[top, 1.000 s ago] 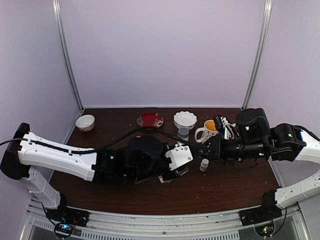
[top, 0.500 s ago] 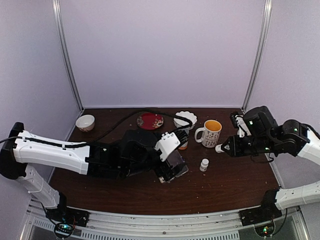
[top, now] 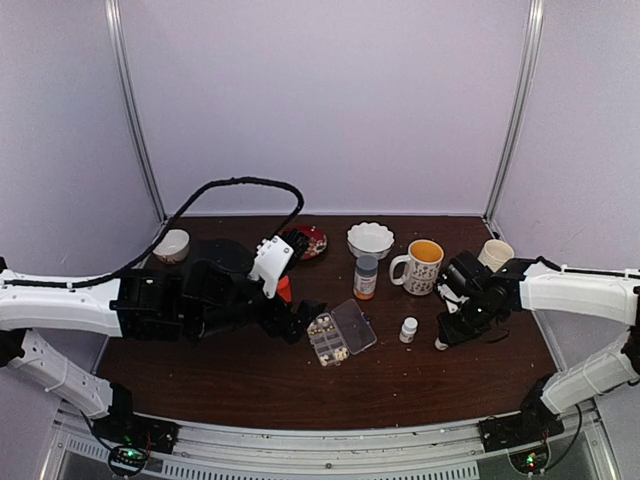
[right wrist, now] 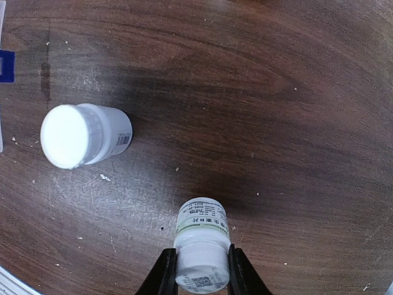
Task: Sort the pills into containers
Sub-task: Place the pill bottle at the center of the board.
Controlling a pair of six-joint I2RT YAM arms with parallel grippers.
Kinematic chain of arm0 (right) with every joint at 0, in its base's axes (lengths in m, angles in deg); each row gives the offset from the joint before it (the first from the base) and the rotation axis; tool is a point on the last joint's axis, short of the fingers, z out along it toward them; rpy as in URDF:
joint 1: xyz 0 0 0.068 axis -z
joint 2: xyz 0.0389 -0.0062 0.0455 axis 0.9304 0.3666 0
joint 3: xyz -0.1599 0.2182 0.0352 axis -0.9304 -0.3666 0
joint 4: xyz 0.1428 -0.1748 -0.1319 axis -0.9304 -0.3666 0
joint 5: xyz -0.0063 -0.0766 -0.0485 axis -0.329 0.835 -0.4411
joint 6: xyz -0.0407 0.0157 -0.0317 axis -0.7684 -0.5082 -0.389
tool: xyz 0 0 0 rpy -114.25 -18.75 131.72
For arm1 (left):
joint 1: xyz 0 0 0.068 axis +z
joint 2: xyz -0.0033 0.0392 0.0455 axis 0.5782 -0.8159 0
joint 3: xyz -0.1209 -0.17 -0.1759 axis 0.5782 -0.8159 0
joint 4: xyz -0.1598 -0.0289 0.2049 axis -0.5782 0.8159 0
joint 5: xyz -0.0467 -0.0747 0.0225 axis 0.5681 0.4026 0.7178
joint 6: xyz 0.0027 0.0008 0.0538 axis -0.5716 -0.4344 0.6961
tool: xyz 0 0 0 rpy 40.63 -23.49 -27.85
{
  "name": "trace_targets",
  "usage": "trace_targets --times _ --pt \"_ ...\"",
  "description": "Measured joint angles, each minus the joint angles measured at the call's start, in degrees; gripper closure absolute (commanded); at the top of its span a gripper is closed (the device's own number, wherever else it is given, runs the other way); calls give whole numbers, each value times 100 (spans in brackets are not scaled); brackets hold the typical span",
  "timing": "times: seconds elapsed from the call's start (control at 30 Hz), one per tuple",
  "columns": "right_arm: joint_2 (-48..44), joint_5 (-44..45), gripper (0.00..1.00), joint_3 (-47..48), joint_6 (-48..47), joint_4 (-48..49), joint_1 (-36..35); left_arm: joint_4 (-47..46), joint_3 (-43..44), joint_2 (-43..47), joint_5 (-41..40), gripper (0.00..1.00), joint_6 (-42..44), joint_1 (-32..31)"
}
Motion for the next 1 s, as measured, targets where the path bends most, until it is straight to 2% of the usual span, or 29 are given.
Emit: trace_targets --times 0.17,0.3,0.6,0.8,1.0 --pt "590 -116 53 70 -280 299 114 72 -275 385 -105 2 -142 0" --pt "581 -155 41 72 -396 378 116 140 -573 699 -201 2 -304 0" --pt "173 -245 42 273 -640 455 37 313 -640 962 -468 2 -702 0" --pt "391 -332 42 667 -721 573 -243 317 -632 927 -496 2 -741 0" --pt "1102 -356 52 1019 -737 704 -420 422 -404 730 -492 2 -695 0"
